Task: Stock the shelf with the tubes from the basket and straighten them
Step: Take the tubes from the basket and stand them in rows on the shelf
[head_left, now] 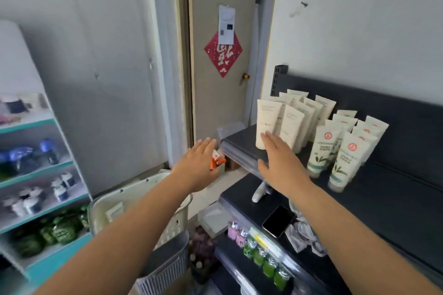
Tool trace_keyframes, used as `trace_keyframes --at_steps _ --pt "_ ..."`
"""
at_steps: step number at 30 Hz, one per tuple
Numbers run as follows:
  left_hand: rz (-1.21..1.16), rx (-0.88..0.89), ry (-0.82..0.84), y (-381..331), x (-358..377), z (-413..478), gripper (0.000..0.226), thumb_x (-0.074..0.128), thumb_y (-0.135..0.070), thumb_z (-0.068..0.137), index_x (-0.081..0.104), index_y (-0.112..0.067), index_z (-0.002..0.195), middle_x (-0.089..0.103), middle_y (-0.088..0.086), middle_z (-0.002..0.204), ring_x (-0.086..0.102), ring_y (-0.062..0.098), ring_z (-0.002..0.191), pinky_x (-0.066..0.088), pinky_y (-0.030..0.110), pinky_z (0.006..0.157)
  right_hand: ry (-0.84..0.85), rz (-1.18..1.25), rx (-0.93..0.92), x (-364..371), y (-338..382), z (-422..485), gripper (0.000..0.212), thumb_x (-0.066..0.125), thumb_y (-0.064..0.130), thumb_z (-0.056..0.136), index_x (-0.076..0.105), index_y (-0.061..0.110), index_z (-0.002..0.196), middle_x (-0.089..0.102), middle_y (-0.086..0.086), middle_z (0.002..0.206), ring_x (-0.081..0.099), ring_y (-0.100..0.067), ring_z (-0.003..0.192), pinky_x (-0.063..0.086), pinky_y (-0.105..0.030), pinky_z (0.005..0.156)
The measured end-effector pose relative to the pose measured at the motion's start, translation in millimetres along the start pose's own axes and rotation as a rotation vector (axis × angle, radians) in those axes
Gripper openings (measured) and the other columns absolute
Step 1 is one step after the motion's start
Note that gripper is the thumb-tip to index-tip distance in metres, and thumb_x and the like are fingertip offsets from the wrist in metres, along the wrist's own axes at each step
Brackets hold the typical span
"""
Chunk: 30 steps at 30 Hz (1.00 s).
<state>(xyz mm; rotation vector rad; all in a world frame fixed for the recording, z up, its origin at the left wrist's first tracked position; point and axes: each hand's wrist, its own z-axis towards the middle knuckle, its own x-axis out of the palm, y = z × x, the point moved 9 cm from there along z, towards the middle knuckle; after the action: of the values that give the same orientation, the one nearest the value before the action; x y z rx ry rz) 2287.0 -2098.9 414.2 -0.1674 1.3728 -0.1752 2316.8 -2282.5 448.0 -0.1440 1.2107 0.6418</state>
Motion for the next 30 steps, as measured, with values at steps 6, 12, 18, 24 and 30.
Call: trace_keyframes --at_steps 6,12,18,24,30 --pt "0.094 -0.162 0.036 83 7 -32 0.078 0.049 -0.035 0.094 0.003 -0.018 0.155 0.002 0.001 0.163 0.004 0.021 0.15 0.01 0.041 0.122 0.123 0.042 -0.116 59 58 26 0.069 0.05 0.027 0.098 0.013 0.015 0.154 0.013 -0.003 0.162 0.009 -0.021 0.15 0.014 -0.038 0.122" --pt "0.083 -0.286 0.077 159 30 -45 0.083 0.054 -0.038 0.092 0.003 -0.019 0.155 0.001 0.001 0.163 0.003 0.021 0.15 0.011 0.041 0.121 0.19 0.058 -0.197 117 97 57 0.069 0.053 0.026 0.095 0.019 0.015 0.153 0.021 -0.004 0.16 0.017 -0.022 0.148 0.021 -0.04 0.12" --pt "0.057 -0.38 0.154 238 60 -53 0.083 0.051 -0.041 0.094 0.001 -0.016 0.155 0.002 0.003 0.163 0.003 0.022 0.15 0.011 0.039 0.122 0.268 0.1 -0.259 182 140 97 0.07 0.058 0.022 0.091 0.023 0.016 0.152 0.024 -0.004 0.159 0.02 -0.02 0.147 0.028 -0.041 0.117" --pt "0.011 -0.447 0.222 320 93 -39 0.083 0.053 -0.035 0.092 0.003 -0.016 0.155 0.004 0.002 0.163 0.003 0.02 0.15 0.012 0.04 0.122 0.382 0.088 -0.297 260 178 133 0.069 0.053 0.023 0.094 0.019 0.014 0.153 0.021 -0.004 0.16 0.018 -0.02 0.147 0.02 -0.037 0.12" --pt "-0.017 -0.502 0.328 387 137 -32 0.082 0.054 -0.036 0.09 0.007 -0.017 0.155 0.008 0.002 0.163 0.011 0.021 0.149 0.019 0.041 0.12 0.457 0.101 -0.273 323 200 155 0.068 0.053 0.024 0.095 0.02 0.013 0.153 0.022 -0.005 0.159 0.019 -0.02 0.147 0.017 -0.031 0.118"
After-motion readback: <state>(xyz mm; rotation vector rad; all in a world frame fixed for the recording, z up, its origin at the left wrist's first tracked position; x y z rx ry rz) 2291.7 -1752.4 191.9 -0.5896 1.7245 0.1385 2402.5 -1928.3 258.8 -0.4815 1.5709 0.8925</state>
